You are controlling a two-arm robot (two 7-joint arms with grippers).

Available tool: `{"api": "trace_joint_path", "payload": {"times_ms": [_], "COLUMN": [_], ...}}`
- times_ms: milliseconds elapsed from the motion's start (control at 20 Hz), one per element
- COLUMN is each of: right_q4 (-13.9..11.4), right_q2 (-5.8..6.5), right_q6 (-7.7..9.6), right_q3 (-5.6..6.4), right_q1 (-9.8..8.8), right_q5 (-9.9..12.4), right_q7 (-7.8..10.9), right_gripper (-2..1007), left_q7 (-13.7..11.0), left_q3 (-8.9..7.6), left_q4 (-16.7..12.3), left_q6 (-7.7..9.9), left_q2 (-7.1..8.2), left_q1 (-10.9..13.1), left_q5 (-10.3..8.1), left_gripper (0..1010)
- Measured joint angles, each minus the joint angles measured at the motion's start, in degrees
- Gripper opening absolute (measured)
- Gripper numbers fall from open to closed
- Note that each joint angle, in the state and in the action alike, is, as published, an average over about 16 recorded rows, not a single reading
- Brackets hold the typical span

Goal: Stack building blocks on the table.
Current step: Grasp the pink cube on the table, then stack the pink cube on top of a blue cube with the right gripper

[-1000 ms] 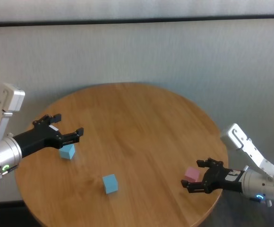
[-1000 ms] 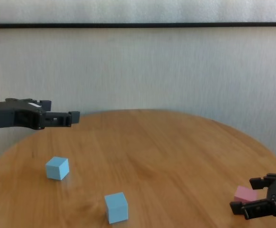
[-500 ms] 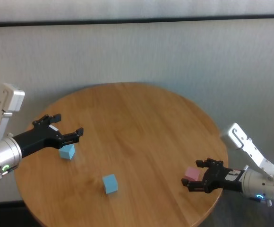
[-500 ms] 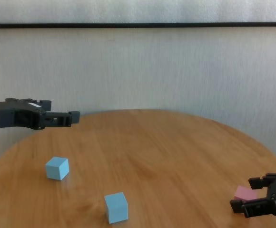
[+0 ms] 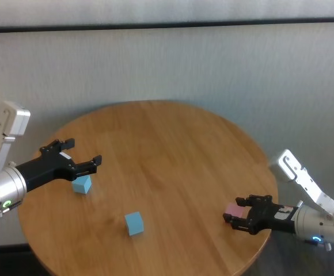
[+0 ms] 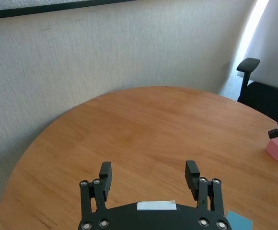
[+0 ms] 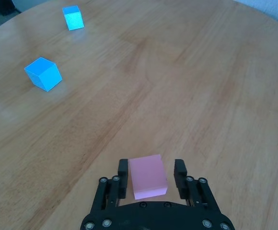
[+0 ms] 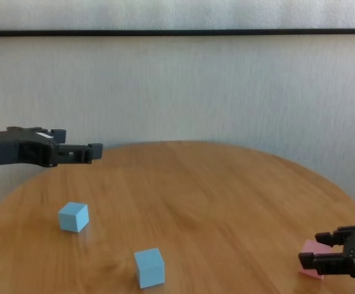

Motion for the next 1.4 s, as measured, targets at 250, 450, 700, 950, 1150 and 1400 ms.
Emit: {"api": "trace_joint_path", "payload": {"times_ms": [250,450,700,950,1150,1400], "right_q4": [-0.05,-0.3,-1.19,-2.16,-2.09,-0.44], "right_q2": [0.02,-0.04,-0.55,-1.85,-3.56,-6.23], "right_q6": [0.01,-0.22,-0.75,-1.67,-2.41,-3.08], "right_q3": [0.0,0.01,-0.06,-0.87,-2.41,-5.3], "right_q1": [-0.02,-0.1,-0.02,1.08,3.01,6.46], "right_q5": [0.02,0.01,0.04,-0.16,-0.77,-2.01], "right_q7": [-0.03,-0.1,-0.02,0.71,1.93,4.04], "right_gripper": [492,414,373,372,372,372], "left_q7": [0.0,0.0,0.0,0.0,0.0,0.0], "left_q3": [0.0,0.0,0.0,0.0,0.0,0.0], "left_q4": [0.0,0.0,0.0,0.0,0.0,0.01], "left_q6": [0.0,0.0,0.0,0.0,0.0,0.0], "left_q2": [0.0,0.0,0.0,0.0,0.0,0.0], "left_q1": [0.0,0.0,0.0,0.0,0.0,0.0], "left_q5": [0.0,0.0,0.0,0.0,0.0,0.0], "left_gripper": [1002,1002,1002,1002,1002,1002]}}
